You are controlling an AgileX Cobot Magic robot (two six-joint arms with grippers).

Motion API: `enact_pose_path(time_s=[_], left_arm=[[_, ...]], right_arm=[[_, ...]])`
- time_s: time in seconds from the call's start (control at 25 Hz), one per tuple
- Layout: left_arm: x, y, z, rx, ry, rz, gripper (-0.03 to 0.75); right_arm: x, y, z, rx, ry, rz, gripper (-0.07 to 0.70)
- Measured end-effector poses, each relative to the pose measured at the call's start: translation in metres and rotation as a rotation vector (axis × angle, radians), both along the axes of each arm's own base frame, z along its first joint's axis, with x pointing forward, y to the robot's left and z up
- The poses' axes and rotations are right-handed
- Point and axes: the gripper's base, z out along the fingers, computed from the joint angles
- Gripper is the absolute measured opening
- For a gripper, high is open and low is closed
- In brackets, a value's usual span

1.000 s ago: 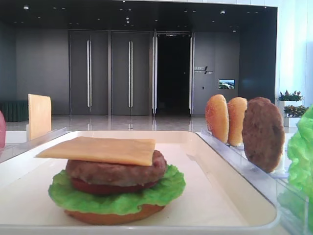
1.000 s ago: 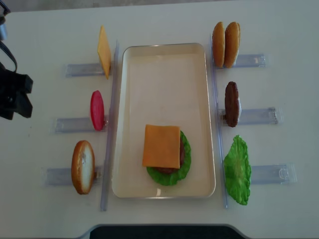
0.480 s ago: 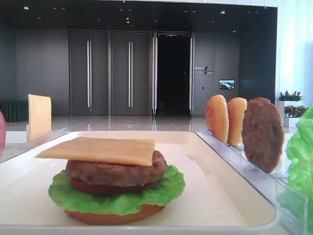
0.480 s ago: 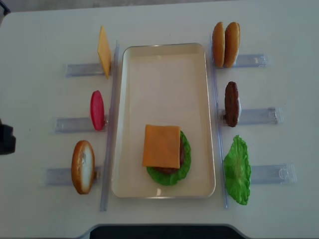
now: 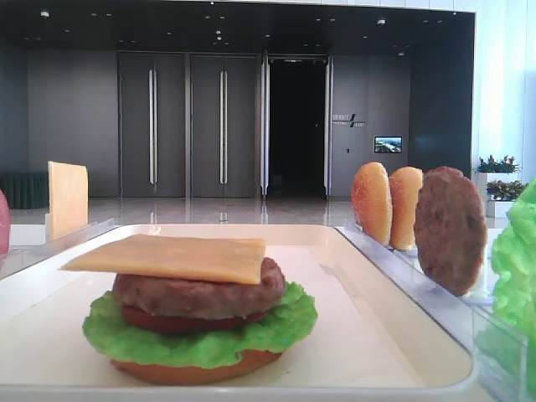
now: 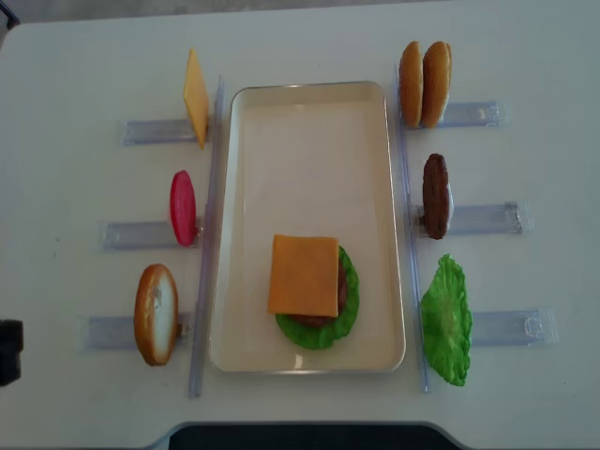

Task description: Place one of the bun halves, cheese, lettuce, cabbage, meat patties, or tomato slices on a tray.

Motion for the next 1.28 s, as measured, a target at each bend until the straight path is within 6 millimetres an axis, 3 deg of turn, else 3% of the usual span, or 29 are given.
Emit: enact_pose_path(time_s=[0.32, 0.68, 1.28], left_arm=[[-0.034, -0.005, -0.024, 0.035, -0.175, -0.01, 0.315], [-0.064, -0.01, -0.023, 0.069, -0.396, -0.009, 0.306], [-0.067, -0.009, -0.023, 0.078, -0.412, -0.004, 0.306]], right_arm=[[0.0, 0.0, 0.0, 0.001, 0.0, 0.001, 0.304], [0.0, 0.0, 0.0, 0.004, 0.001, 0.003, 0.302], [0.0, 0.001, 0.0, 0.006, 0.001, 0.004, 0.299]])
